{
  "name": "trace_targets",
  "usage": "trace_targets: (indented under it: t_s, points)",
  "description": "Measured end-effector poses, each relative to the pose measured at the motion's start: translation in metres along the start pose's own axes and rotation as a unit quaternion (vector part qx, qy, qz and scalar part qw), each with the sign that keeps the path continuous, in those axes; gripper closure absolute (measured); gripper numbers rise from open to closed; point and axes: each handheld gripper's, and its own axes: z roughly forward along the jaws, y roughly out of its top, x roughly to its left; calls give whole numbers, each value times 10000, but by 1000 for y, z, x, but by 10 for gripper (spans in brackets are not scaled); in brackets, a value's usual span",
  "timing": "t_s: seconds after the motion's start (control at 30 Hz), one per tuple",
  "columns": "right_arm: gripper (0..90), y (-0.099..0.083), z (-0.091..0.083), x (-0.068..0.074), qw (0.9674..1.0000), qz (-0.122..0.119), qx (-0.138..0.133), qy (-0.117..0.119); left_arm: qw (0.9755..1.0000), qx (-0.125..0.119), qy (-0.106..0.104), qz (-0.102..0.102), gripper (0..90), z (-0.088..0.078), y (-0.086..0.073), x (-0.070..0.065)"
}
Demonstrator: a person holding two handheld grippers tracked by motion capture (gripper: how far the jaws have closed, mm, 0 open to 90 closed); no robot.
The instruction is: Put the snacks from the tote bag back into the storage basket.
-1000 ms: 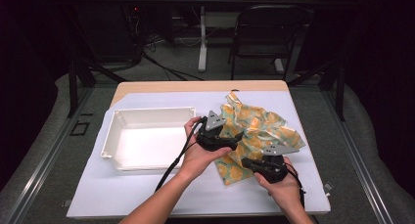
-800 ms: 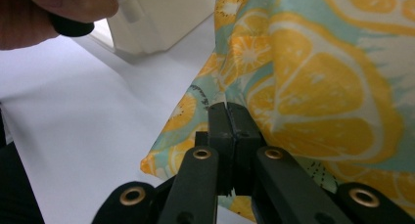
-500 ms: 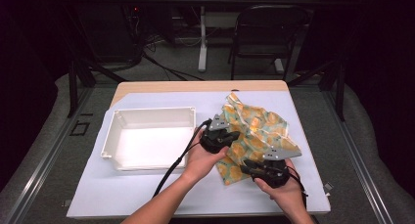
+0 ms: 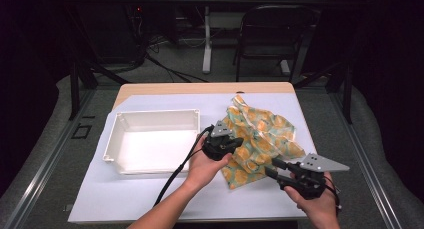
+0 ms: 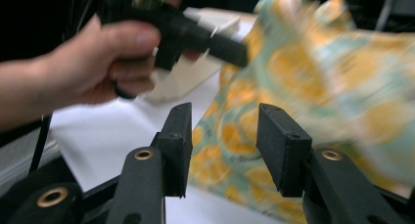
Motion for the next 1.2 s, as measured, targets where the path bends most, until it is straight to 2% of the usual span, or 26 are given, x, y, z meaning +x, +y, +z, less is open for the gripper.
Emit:
trace_targets:
  t_s: [0.07,0.1,0.17,0.27,0.37,0.4,0.43,0.53,0.6,0.67,0.73,0.77,0.9,1.0,1.07,1.17,1.2]
  points:
    - [561,4,-3,-2,9999,14,-99,-33,10000,-6,7,-22,900,-2,-1,1]
    - [505,16,-9,-8,9992,20,-350,-202,9999,-53,15,-107,900,-5,-3,3]
    - [450,25,-8,-12,9981,19,-481,-393,9998,-93,28,-174,900,-9,-3,6]
    - [355,38,5,-20,9976,2,-491,-495,9997,-127,50,-205,868,-14,-3,8]
    - [334,44,29,-25,9988,-50,-223,-441,9994,-232,65,-263,749,-20,0,10]
    - [370,45,36,-25,9990,-85,-143,-413,9991,-269,80,-311,711,-21,1,10]
    - [445,44,41,-24,9991,-121,-81,-392,9989,-287,85,-364,660,-22,2,11]
    - [757,39,55,-19,9990,-241,21,-386,9979,-411,109,-498,536,-28,4,14]
    - [876,34,59,-16,9993,-261,86,-258,9966,-498,137,-639,464,-30,6,14]
    - [900,28,62,-11,9990,-314,167,-257,9956,-566,156,-728,401,-30,7,13]
    - [900,23,63,-6,9990,-329,274,-152,9951,-575,162,-790,316,-30,8,12]
    - [900,19,65,-2,9988,-346,341,-61,9946,-524,224,-863,259,-26,8,9]
    - [900,11,68,10,9976,-441,505,180,9934,-371,421,-1002,147,-15,8,7]
    - [898,2,71,20,9954,-510,713,379,9933,-164,464,-1045,133,-5,8,6]
    - [894,-3,71,21,9937,-546,858,474,9930,5,560,-1036,194,2,6,5]
    - [869,-8,68,19,9927,-485,962,544,9921,316,644,-1026,504,10,1,5]
    - [844,-8,65,17,9930,-432,941,568,9924,393,584,-1014,631,12,-2,6]
